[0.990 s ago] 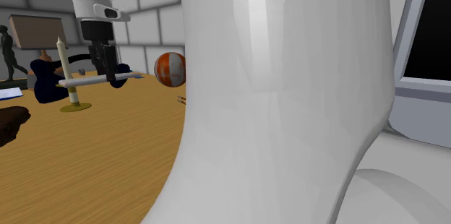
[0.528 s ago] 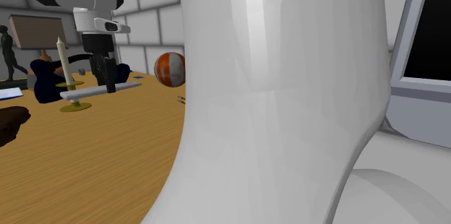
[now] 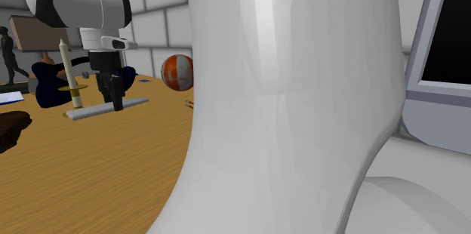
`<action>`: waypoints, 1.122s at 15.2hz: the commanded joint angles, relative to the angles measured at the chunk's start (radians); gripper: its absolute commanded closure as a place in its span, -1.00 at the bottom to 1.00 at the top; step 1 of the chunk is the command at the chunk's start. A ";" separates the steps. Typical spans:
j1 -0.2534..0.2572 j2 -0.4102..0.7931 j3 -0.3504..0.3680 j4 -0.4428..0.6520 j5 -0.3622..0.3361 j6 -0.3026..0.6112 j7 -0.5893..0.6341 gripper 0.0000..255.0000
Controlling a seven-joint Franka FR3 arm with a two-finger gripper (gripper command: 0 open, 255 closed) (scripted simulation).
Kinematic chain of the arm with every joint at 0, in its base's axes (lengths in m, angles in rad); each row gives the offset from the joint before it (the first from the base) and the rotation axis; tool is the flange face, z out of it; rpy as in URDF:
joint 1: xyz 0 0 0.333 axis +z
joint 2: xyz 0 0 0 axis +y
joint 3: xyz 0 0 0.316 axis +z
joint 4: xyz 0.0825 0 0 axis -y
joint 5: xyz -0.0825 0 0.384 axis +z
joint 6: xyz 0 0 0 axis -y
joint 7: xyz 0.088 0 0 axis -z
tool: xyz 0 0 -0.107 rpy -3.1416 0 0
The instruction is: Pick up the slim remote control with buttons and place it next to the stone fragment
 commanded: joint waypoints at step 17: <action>0.000 0.027 -0.006 -0.074 -0.014 0.099 0.008 -1.00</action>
